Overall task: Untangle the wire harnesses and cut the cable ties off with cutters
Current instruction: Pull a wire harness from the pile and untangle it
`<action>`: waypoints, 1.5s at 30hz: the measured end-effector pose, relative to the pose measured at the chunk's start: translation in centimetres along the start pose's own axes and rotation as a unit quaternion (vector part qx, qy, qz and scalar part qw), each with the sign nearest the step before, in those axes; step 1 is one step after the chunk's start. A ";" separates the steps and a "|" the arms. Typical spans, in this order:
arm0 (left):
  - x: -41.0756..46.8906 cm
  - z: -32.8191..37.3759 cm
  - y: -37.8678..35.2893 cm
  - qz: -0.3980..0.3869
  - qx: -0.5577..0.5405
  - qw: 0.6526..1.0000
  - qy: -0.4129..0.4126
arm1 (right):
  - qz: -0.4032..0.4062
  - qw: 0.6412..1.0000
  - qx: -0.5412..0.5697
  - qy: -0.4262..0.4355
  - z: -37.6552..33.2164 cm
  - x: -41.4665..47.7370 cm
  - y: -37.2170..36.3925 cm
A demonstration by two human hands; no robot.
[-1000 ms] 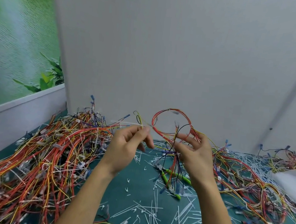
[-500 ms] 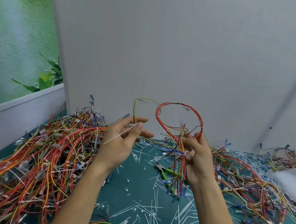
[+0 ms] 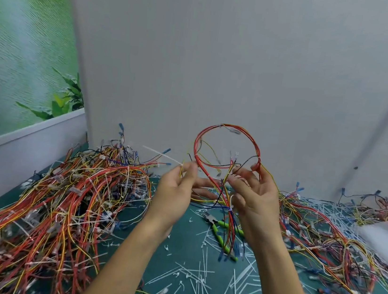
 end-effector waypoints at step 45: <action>-1.9 4.9 7.4 0.281 0.312 0.824 -0.380 | -0.051 0.988 0.069 -0.127 -3.3 1.6 4.4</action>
Point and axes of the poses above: each hand's wrist, its own x-axis towards the middle knuckle, its own y-axis out of the back of the hand, z = x × y, the point moved 8 cm from there along x, towards the middle knuckle, and after that the axes turned 14 degrees about x, right-handed, at the moved point
